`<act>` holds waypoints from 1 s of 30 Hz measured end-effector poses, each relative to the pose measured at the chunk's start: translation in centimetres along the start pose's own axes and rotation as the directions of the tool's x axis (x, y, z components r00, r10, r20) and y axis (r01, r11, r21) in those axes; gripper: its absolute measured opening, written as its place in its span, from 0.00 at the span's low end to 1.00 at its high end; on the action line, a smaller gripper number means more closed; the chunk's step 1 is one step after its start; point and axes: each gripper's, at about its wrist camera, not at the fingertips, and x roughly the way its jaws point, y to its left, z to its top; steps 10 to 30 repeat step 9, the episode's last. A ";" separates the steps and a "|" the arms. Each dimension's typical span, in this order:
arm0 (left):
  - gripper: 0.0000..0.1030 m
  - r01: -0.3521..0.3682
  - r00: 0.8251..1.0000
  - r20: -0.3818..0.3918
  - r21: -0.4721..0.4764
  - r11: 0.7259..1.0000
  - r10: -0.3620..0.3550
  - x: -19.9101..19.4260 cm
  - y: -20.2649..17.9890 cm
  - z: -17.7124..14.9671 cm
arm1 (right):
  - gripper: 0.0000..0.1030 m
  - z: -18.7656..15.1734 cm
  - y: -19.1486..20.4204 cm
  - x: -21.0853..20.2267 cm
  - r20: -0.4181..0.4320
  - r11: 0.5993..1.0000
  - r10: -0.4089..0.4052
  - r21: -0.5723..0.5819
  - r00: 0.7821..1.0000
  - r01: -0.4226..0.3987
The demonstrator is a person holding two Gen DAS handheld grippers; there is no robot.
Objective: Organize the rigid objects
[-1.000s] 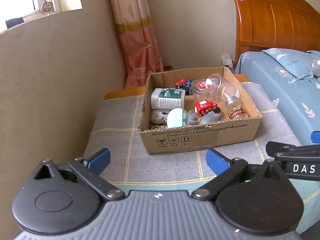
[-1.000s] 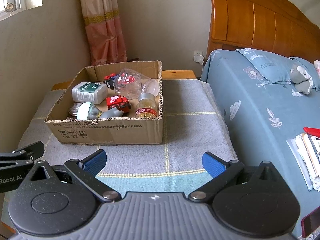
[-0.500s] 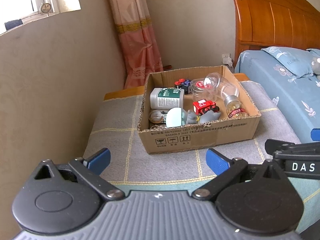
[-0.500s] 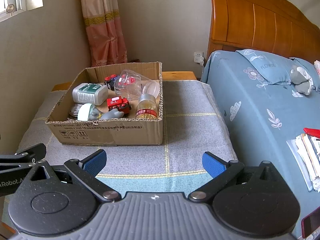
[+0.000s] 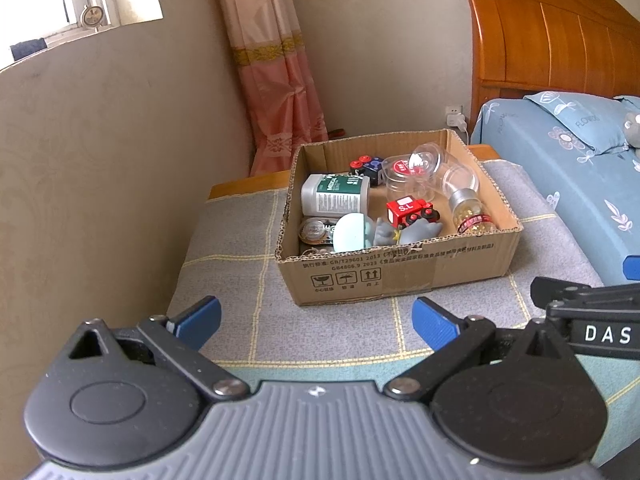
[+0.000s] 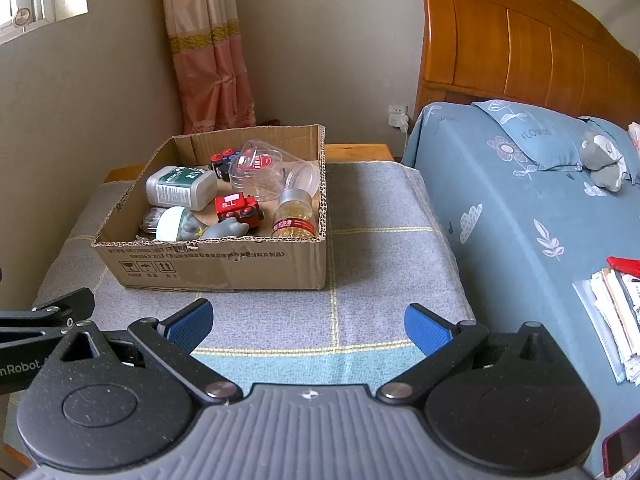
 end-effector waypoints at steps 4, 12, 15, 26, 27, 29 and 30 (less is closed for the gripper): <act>0.98 -0.001 1.000 -0.002 -0.002 1.000 0.001 0.0 0.1 0.0 | 1.00 -0.1 0.0 -0.1 0.000 1.000 0.002 -0.001 1.000 -0.002; 0.98 0.000 1.000 0.000 -0.001 1.000 0.000 0.1 0.1 0.0 | 1.00 -0.1 0.0 -0.2 0.001 1.000 0.002 -0.003 1.000 -0.002; 0.98 0.000 1.000 0.000 -0.001 1.000 0.000 0.1 0.1 0.0 | 1.00 -0.1 0.0 -0.2 0.001 1.000 0.002 -0.003 1.000 -0.002; 0.98 0.000 1.000 0.000 -0.001 1.000 0.000 0.1 0.1 0.0 | 1.00 -0.1 0.0 -0.2 0.001 1.000 0.002 -0.003 1.000 -0.002; 0.98 0.000 1.000 0.000 -0.001 1.000 0.000 0.1 0.1 0.0 | 1.00 -0.1 0.0 -0.2 0.001 1.000 0.002 -0.003 1.000 -0.002; 0.98 0.000 1.000 0.000 -0.001 1.000 0.000 0.1 0.1 0.0 | 1.00 -0.1 0.0 -0.2 0.001 1.000 0.002 -0.003 1.000 -0.002; 0.98 0.000 1.000 0.000 -0.001 1.000 0.000 0.1 0.1 0.0 | 1.00 -0.1 0.0 -0.2 0.001 1.000 0.002 -0.003 1.000 -0.002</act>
